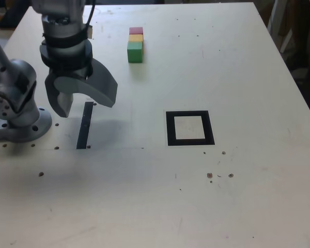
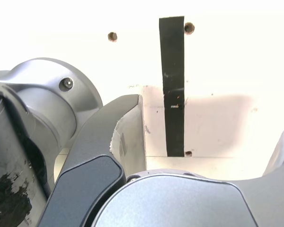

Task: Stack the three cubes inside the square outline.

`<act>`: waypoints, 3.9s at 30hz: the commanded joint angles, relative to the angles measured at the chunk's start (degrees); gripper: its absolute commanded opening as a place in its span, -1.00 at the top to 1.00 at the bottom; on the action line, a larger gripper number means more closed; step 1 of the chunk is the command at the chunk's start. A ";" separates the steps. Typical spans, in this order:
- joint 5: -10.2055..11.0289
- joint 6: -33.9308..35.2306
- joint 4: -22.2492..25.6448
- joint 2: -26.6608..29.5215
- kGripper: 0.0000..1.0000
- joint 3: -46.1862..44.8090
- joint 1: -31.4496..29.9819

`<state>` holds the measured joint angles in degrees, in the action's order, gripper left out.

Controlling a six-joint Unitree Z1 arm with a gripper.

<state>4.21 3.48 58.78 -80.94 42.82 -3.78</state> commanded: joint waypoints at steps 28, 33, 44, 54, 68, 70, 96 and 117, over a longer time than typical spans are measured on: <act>6.53 -28.34 3.94 -8.82 -0.95 15.00 29.39; 7.96 -31.73 3.84 -11.87 -0.95 18.50 34.25; 9.32 -39.95 4.25 -20.36 -0.94 29.02 47.36; 9.32 -43.97 6.14 -28.70 -0.92 39.76 53.94; 9.32 -46.32 8.91 -40.37 -0.88 53.61 58.47; 9.32 -46.36 9.24 -41.48 -0.87 54.87 58.52; 9.14 -45.47 10.35 -47.47 -0.40 59.66 58.54; 9.31 -45.22 10.31 -47.56 0.22 59.48 58.54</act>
<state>13.46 -41.68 68.96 -128.18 102.31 54.71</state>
